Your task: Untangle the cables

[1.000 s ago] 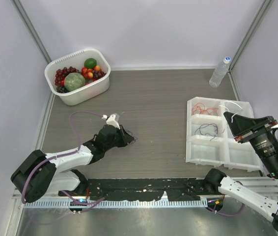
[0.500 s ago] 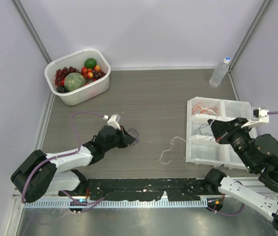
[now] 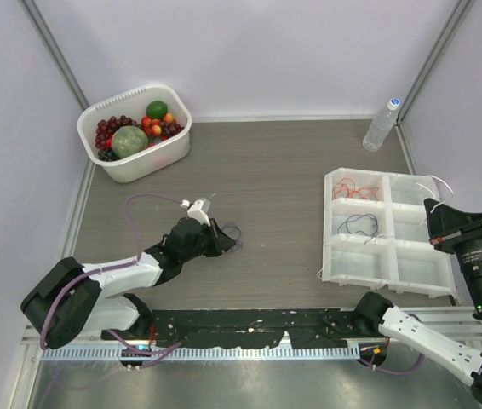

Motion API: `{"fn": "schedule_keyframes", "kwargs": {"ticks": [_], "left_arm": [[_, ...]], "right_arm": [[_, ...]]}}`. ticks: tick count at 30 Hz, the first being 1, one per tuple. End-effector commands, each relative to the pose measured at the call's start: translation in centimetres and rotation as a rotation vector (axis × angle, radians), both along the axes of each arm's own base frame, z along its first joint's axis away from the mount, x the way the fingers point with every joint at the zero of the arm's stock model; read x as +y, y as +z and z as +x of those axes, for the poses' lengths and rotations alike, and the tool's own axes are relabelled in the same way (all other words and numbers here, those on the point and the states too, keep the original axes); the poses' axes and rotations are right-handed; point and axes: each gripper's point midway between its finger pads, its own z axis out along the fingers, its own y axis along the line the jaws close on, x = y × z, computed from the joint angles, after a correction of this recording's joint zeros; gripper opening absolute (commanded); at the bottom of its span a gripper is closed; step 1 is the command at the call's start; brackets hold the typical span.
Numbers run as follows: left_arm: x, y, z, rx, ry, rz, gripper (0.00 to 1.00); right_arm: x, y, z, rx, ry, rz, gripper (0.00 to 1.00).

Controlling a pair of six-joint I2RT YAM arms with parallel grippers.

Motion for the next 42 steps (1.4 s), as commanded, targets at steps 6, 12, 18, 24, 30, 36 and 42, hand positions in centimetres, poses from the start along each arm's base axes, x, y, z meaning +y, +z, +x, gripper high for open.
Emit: {"fn": "schedule_keyframes", "kwargs": {"ticks": [6,12,18,24,30,36,42], "left_arm": [[-0.9,1.1,0.8,-0.033,-0.021,-0.039,0.00],[-0.8,0.8,1.1,-0.012,-0.019,-0.038,0.00],[-1.0,0.5,1.3,0.006,-0.029,-0.043,0.00],[-0.9,0.4,1.4,0.011,-0.024,-0.049,0.00],[-0.8,0.2,1.5,0.022,-0.026,-0.050,0.00],[-1.0,-0.2,1.6,0.041,-0.033,-0.052,0.00],[-1.3,-0.3,1.8,0.055,-0.041,-0.069,0.00]], "right_arm": [[-0.7,3.5,1.6,-0.019,-0.110,-0.086,0.01],[0.9,6.8,3.0,-0.063,-0.096,-0.134,0.01],[1.4,7.3,4.0,-0.053,-0.126,-0.206,0.01],[0.3,3.3,3.4,0.000,-0.154,-0.197,0.01],[-0.4,-4.5,2.2,0.133,-0.142,-0.187,0.01],[-2.3,-8.6,-0.7,0.209,-0.106,-0.101,0.01],[-0.1,-13.8,-1.5,0.353,-0.003,-0.106,0.01]]}}
